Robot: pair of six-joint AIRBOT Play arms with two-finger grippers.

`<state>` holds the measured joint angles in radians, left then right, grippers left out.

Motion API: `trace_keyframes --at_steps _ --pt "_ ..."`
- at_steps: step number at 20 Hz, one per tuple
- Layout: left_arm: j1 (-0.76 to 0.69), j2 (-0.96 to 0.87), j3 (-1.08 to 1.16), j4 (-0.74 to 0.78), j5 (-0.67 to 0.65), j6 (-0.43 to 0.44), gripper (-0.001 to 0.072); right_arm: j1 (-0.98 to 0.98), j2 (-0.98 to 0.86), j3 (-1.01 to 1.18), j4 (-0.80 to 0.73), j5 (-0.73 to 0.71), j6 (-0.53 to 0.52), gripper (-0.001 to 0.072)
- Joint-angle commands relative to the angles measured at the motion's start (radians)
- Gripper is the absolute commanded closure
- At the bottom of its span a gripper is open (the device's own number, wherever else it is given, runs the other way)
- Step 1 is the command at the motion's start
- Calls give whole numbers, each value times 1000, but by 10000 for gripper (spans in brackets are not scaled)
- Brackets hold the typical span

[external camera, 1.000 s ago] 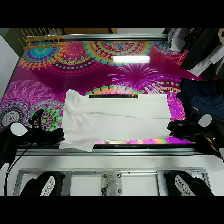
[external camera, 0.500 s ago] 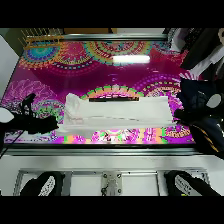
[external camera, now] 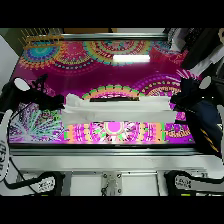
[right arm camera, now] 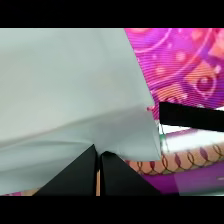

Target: Fold the clothes and pants, and hang the long-sleeved shirts on hangers.

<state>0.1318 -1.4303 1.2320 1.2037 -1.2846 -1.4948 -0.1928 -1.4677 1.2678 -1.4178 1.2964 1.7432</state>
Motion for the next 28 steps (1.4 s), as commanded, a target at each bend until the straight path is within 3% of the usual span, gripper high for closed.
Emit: trace_keyframes --at_steps 1,6,7,8,9,10,14,15,16,17,22,25,28 --pt "-5 -137 115 -1 10 -6 699 19 -84 54 19 -80 14 703" --pt "-5 -244 200 -90 14 -5 684 24 -130 55 156 -237 9 692" --pt "-5 -253 209 -109 21 -4 436 24 -132 55 198 -273 -12 663" --pt "-5 -255 214 -133 41 -4 165 24 -132 55 249 -311 -48 434" --pt "-5 -253 225 -148 57 -5 148 21 -130 57 306 -340 -93 158" --pt "-1 -249 246 -161 62 -6 149 15 -127 67 345 -347 -129 87" --pt "-13 -164 274 -158 48 -15 157 -79 -74 90 364 -251 -292 87" --pt "-29 -132 250 -158 61 -16 199 -126 -72 89 364 -195 -340 87" --pt "-51 -93 211 -158 84 -14 519 -174 -74 80 365 -147 -376 87" --pt "-78 -59 167 -159 113 -13 692 -225 -78 63 365 -110 -418 87" --pt "-276 14 20 -160 251 -62 698 -377 -205 33 416 -46 -517 87" --pt "-390 -24 55 -160 267 -69 698 -367 -290 33 537 -14 -618 87" --pt "-463 -93 139 -160 264 -85 698 -322 -349 33 551 -7 -633 87"
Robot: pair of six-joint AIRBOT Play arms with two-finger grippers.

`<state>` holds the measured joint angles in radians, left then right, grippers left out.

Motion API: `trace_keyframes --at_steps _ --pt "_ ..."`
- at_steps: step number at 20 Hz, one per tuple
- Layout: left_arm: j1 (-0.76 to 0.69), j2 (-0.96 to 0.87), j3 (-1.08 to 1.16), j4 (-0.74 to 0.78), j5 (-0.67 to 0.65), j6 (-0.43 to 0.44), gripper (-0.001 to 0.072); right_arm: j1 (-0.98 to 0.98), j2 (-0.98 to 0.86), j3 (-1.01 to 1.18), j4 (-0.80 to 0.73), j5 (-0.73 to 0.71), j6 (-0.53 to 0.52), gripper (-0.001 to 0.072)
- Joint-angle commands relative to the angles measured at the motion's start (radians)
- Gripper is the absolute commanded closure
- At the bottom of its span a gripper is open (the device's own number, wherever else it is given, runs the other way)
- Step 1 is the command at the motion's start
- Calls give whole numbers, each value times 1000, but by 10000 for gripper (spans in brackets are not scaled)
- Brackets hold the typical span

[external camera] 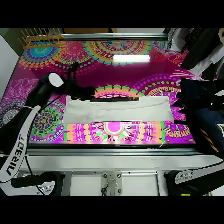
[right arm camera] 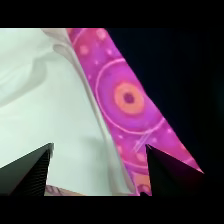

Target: Fold the clothes and pants, and hang the long-sleeved shirts on hangers.

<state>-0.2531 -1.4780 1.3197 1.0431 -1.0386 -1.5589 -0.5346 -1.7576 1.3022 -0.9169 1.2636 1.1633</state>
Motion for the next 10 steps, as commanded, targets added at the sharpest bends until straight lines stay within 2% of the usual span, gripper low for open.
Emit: trace_keyframes --at_steps 1,6,7,9,10 --pt "-96 -70 80 0 18 -31 698 35 -72 -1 51 24 -53 87" --pt "-168 -173 184 0 18 -32 698 101 -114 -1 116 16 -58 92" --pt "-179 -186 192 0 19 -32 698 111 -115 0 134 10 -58 168" --pt "-196 -214 201 -1 29 -32 698 124 -115 0 149 -2 -57 398" --pt "-203 -226 201 0 39 -39 698 126 -114 0 148 -2 -57 540"
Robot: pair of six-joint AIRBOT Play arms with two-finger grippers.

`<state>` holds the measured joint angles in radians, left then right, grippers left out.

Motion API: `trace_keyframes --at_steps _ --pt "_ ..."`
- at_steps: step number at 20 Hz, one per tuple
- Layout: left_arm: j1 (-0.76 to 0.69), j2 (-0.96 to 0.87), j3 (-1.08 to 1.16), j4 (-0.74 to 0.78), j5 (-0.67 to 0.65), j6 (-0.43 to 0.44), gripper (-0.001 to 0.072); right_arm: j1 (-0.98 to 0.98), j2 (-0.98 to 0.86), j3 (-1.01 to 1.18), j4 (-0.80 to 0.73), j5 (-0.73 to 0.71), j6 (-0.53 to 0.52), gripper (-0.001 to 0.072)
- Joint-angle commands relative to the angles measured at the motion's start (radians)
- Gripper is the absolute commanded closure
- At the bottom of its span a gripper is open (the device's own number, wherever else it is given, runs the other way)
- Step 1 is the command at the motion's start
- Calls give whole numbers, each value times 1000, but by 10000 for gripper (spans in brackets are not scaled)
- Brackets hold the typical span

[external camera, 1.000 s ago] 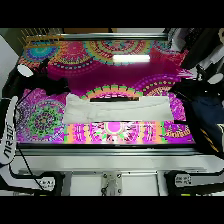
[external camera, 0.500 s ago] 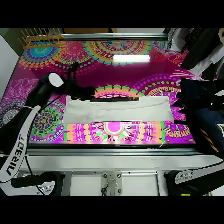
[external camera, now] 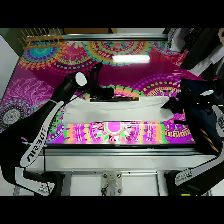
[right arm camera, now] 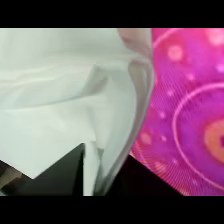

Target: Fold the clothes and pants, and hang the long-sleeved shirts on hangers.

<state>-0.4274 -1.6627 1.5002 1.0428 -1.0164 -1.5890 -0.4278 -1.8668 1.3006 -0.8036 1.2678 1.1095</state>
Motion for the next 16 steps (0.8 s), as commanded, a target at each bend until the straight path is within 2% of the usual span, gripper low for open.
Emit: trace_keyframes --at_steps 1,2,4,7,11,16 --pt "-37 -56 21 0 28 -21 698 19 -3 2 34 -3 -3 668" --pt "-41 -70 21 0 38 -25 698 18 9 2 23 0 12 702" --pt "-58 -103 21 0 62 -25 699 16 54 14 -62 10 70 703" --pt "-86 -170 37 2 83 -50 699 25 151 85 -194 99 137 703" --pt "-131 -300 180 2 45 -50 698 72 268 232 -250 230 212 703" --pt "-176 -444 370 2 -38 -51 699 228 338 422 -344 354 314 703"
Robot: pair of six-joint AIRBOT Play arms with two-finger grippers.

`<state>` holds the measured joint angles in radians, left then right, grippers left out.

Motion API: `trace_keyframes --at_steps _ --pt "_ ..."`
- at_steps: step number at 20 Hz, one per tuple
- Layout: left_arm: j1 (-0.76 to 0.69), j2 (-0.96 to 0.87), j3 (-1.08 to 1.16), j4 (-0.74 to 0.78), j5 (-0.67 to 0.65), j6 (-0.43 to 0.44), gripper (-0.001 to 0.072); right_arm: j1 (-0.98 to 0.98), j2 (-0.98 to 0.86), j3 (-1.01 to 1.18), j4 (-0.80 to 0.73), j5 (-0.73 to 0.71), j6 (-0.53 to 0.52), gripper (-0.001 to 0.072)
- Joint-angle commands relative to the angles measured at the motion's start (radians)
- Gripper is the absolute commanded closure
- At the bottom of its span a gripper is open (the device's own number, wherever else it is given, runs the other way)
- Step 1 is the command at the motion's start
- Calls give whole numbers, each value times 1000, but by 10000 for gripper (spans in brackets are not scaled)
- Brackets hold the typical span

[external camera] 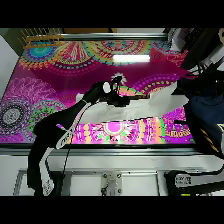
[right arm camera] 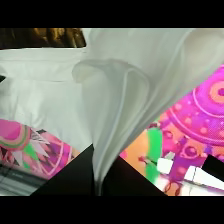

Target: Fold the clothes and pants, and hang the long-sleeved shirts on hangers.

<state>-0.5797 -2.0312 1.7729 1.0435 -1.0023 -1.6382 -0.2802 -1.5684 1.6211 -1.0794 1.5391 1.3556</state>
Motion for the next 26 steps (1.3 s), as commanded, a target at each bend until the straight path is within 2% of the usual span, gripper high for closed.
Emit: trace_keyframes --at_steps 1,8,17,21,26 --pt "-31 -96 130 2 -63 -2 699 116 41 134 -82 93 87 703" --pt "-47 -169 224 3 -115 -2 699 343 43 283 -88 100 121 703" --pt "-31 -159 225 2 -111 -2 699 472 43 301 -87 29 137 703" --pt "29 -92 225 3 -148 0 699 502 42 301 -87 23 138 703" --pt "167 32 225 11 -196 46 699 582 32 301 -83 -43 142 703"
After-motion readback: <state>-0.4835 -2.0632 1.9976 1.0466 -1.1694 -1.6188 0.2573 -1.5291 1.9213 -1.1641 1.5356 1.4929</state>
